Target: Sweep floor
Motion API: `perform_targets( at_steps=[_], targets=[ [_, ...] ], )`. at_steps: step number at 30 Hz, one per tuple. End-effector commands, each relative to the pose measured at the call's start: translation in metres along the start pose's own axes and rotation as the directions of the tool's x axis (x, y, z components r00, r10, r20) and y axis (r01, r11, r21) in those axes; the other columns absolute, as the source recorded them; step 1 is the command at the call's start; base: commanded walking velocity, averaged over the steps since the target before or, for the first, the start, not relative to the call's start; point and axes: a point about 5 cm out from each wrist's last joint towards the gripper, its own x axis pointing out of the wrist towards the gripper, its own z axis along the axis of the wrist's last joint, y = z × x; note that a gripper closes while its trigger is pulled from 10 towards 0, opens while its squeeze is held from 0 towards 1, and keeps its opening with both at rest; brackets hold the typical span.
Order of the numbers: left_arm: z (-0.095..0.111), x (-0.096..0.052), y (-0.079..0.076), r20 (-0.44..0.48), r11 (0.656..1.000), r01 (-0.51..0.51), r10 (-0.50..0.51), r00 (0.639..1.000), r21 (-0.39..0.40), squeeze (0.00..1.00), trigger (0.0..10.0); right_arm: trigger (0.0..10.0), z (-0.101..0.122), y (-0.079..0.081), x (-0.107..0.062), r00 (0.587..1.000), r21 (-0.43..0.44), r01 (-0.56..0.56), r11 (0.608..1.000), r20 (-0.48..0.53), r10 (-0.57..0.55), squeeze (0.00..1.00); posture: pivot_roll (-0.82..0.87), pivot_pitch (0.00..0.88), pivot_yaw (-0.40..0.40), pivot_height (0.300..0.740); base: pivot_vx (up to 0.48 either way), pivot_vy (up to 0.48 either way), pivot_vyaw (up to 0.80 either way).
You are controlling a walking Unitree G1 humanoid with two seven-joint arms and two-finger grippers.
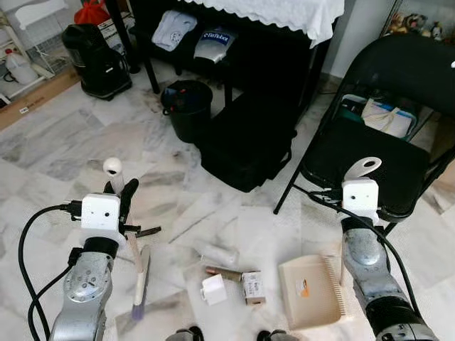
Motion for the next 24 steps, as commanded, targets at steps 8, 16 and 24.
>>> perform_targets(
  at_steps=[8,16,24],
  targets=[
    [0.009,0.0,0.009,0.025,1.0,0.003,-0.004,1.0,0.027,0.0,10.0,10.0,0.016,-0.003,0.013,0.995,-0.032,0.025,0.999,0.093,-0.022,0.0,0.04,0.252,0.093,0.74,0.0,0.0,0.0],
    [0.012,0.003,0.007,0.03,1.0,0.014,-0.015,0.999,0.024,0.0,10.0,10.0,0.028,-0.001,0.023,0.99,-0.025,0.032,0.999,0.141,-0.029,0.0,0.04,0.249,0.097,0.74,0.0,0.0,0.0],
    [0.012,0.003,0.003,0.01,0.997,0.072,-0.072,0.997,0.003,0.0,10.0,10.0,0.007,0.018,0.008,0.998,0.002,-0.036,0.999,0.048,0.036,0.0,0.06,0.266,0.1,0.74,0.0,0.0,0.0]
  ],
)
